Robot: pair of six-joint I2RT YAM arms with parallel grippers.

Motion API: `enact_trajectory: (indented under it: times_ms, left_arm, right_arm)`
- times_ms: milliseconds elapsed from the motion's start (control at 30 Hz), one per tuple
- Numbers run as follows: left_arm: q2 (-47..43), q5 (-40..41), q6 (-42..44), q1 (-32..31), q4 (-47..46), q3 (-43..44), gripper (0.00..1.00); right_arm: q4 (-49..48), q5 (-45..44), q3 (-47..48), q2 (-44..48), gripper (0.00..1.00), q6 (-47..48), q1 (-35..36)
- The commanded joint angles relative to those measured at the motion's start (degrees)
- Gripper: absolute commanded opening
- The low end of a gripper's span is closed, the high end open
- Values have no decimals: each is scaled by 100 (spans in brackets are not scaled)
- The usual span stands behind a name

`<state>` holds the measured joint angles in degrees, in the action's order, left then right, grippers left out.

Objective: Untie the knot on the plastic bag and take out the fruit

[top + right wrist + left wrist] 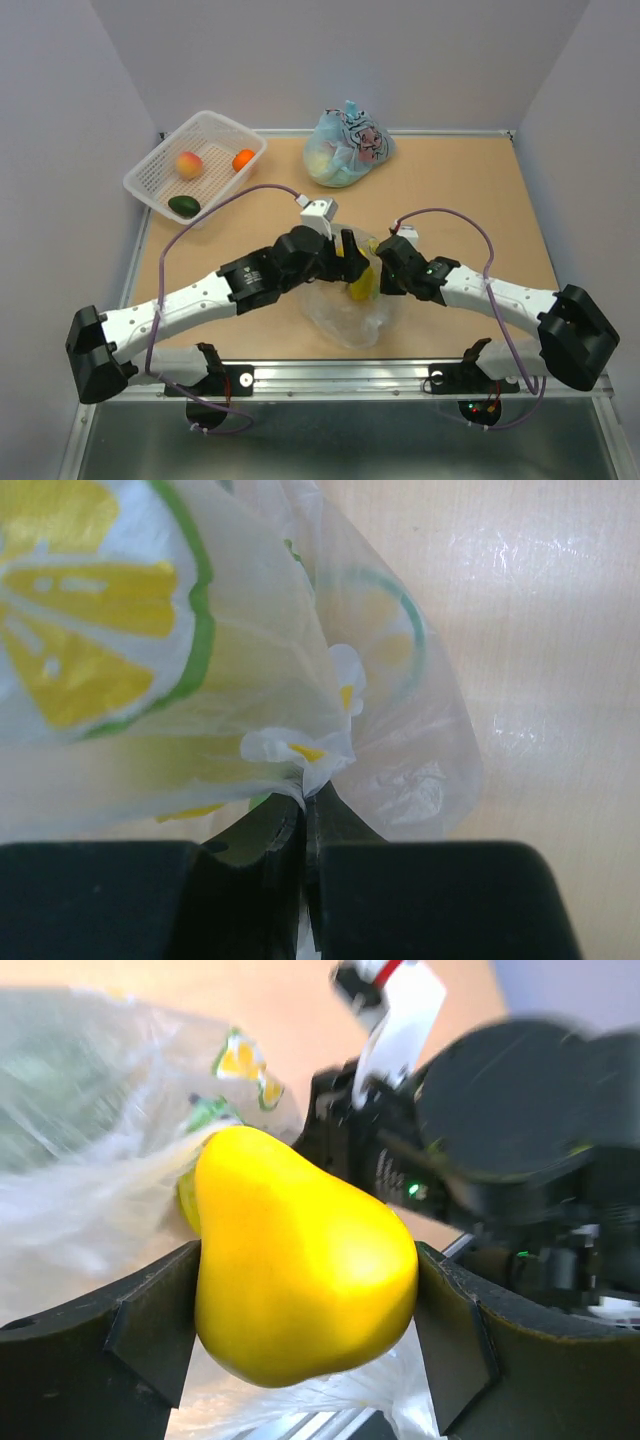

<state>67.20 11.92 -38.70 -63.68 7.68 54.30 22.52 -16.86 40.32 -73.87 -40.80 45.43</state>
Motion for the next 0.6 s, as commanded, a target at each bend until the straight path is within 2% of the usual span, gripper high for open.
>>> enact_trajectory:
  times_ms: [0, 67, 167, 200, 267, 467, 567]
  left_arm:
    - [-374, -628, 723, 759, -496, 343, 47]
    - [-436, -778, 916, 1330, -461, 615, 47]
    - [-331, -1857, 1144, 1919, -426, 1151, 47]
    - [-182, -2435, 1180, 2251, -321, 1448, 47]
    - [-50, -2799, 1268, 2482, -276, 1635, 47]
    - [609, -2730, 1576, 3273, 119, 2101, 48]
    - [663, -2940, 1523, 3668, -91, 2154, 48]
  right_arm:
    - [-117, -265, 126, -40, 6, 1, -8]
    - [-117, -291, 143, -23, 6, 37, -8]
    - [-117, -283, 161, -23, 6, 63, -17]
    - [-117, -265, 170, -5, 7, 63, -8]
    - [-117, -247, 178, 12, 7, 89, -17]
    - [-117, -116, 459, 92, 7, 265, -8]
    - [-108, -72, 714, 4, 7, 353, -17]
